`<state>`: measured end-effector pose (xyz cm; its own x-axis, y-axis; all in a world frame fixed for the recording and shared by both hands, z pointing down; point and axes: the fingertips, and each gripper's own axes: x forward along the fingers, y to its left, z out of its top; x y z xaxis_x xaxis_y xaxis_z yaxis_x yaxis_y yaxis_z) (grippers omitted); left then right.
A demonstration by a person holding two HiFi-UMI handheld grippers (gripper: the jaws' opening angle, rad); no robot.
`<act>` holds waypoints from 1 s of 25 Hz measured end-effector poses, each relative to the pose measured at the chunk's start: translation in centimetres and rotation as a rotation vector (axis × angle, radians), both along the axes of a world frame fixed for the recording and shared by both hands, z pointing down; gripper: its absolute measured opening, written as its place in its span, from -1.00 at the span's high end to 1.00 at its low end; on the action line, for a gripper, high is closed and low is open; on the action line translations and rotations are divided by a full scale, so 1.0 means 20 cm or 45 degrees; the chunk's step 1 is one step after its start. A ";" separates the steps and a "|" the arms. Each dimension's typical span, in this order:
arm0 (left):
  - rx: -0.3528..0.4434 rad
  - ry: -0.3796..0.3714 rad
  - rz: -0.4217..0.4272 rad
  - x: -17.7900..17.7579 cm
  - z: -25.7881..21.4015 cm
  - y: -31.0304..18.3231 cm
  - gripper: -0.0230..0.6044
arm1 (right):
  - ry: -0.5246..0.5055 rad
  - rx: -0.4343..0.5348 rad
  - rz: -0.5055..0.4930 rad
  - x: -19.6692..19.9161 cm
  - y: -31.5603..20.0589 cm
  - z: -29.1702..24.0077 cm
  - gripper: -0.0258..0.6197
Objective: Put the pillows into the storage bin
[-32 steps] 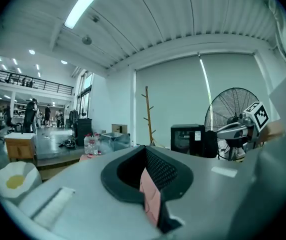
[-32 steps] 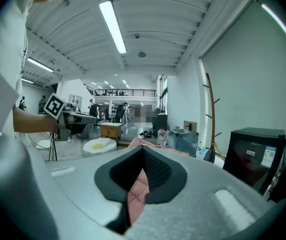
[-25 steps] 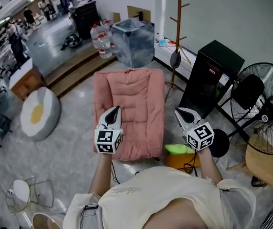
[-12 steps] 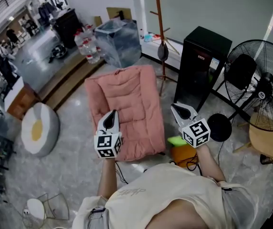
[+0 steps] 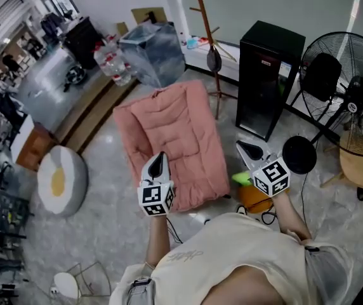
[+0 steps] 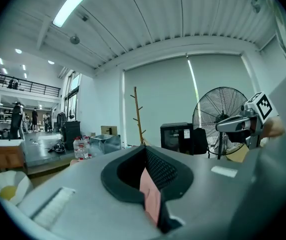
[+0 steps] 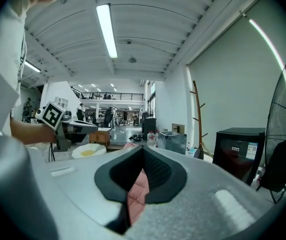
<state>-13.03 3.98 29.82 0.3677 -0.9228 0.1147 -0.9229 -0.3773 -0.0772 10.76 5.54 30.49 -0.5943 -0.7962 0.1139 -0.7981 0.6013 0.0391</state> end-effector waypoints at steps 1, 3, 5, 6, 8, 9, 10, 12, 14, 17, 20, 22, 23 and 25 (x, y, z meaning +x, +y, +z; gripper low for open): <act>-0.012 -0.001 -0.005 -0.01 0.01 0.00 0.88 | -0.005 -0.010 0.008 0.00 0.00 0.02 0.92; -0.030 -0.007 -0.016 -0.03 0.03 0.01 0.88 | -0.028 -0.029 0.017 -0.01 0.00 0.04 0.92; -0.031 -0.005 -0.024 -0.04 0.02 0.01 0.88 | -0.052 -0.044 0.012 -0.01 0.00 0.06 0.92; -0.027 0.000 -0.027 -0.03 0.02 0.01 0.88 | -0.054 -0.045 0.009 0.00 -0.01 0.05 0.92; -0.023 0.013 -0.030 -0.02 0.03 0.01 0.88 | -0.040 -0.033 0.008 0.00 -0.02 0.05 0.92; -0.024 0.014 -0.029 -0.02 0.04 0.02 0.88 | -0.031 -0.027 0.012 0.00 -0.02 0.05 0.92; -0.029 0.010 -0.027 -0.02 0.06 0.02 0.88 | -0.025 -0.023 0.016 -0.01 -0.02 0.06 0.92; -0.043 -0.003 -0.021 -0.02 0.08 0.04 0.88 | -0.026 -0.017 0.010 -0.03 -0.01 0.05 0.92; -0.055 -0.008 -0.017 -0.02 0.09 0.05 0.88 | -0.028 -0.011 -0.002 -0.04 0.00 0.04 0.92; -0.061 0.002 -0.020 -0.02 0.11 0.05 0.88 | -0.020 0.000 -0.006 -0.04 0.00 0.01 0.92; -0.069 -0.005 -0.014 -0.01 0.13 0.05 0.88 | -0.022 0.014 0.002 -0.04 0.00 -0.01 0.92; -0.082 -0.014 -0.008 -0.01 0.15 0.05 0.88 | -0.033 0.018 0.007 -0.03 0.00 -0.01 0.92; -0.090 -0.016 -0.006 -0.01 0.16 0.06 0.88 | -0.039 0.016 0.009 -0.03 0.01 -0.01 0.92; -0.104 -0.018 -0.003 -0.01 0.17 0.06 0.88 | -0.044 0.007 0.010 -0.03 0.02 0.00 0.92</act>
<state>-13.30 5.23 33.27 0.3632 -0.9112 0.1946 -0.9228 -0.3806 -0.0598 10.23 5.90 30.45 -0.5917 -0.8013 0.0887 -0.8036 0.5950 0.0145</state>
